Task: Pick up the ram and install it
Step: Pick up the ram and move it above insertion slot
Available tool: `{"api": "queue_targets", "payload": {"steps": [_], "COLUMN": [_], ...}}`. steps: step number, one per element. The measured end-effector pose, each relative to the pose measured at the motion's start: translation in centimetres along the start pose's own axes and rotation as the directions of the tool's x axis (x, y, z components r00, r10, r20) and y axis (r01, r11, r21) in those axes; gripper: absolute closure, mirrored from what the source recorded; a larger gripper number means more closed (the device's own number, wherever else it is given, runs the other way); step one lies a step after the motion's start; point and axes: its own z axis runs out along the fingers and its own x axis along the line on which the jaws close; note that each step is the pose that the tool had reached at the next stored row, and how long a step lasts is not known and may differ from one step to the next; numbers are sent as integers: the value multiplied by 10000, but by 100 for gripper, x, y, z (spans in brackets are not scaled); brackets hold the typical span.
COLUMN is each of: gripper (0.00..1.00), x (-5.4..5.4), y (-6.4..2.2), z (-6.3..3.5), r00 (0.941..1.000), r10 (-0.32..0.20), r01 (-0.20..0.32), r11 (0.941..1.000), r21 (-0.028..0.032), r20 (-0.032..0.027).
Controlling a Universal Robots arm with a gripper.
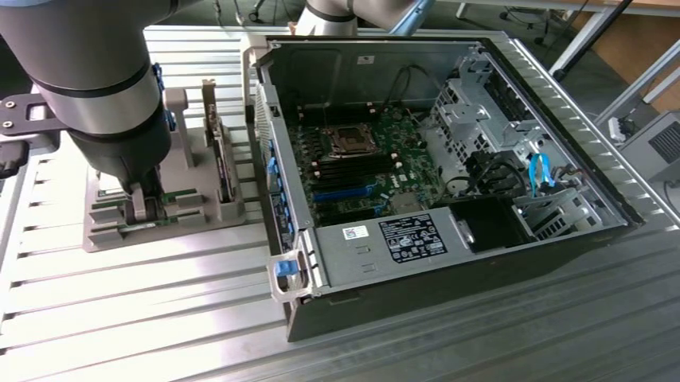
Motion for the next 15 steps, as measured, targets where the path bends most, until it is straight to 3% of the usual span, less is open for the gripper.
{"api": "queue_targets", "payload": {"steps": [15], "gripper": [65], "x": [-14], "y": [16], "z": [106], "r00": [10000], "r10": [0], "r01": [0], "r11": [10000], "r21": [1], "r20": [0]}}
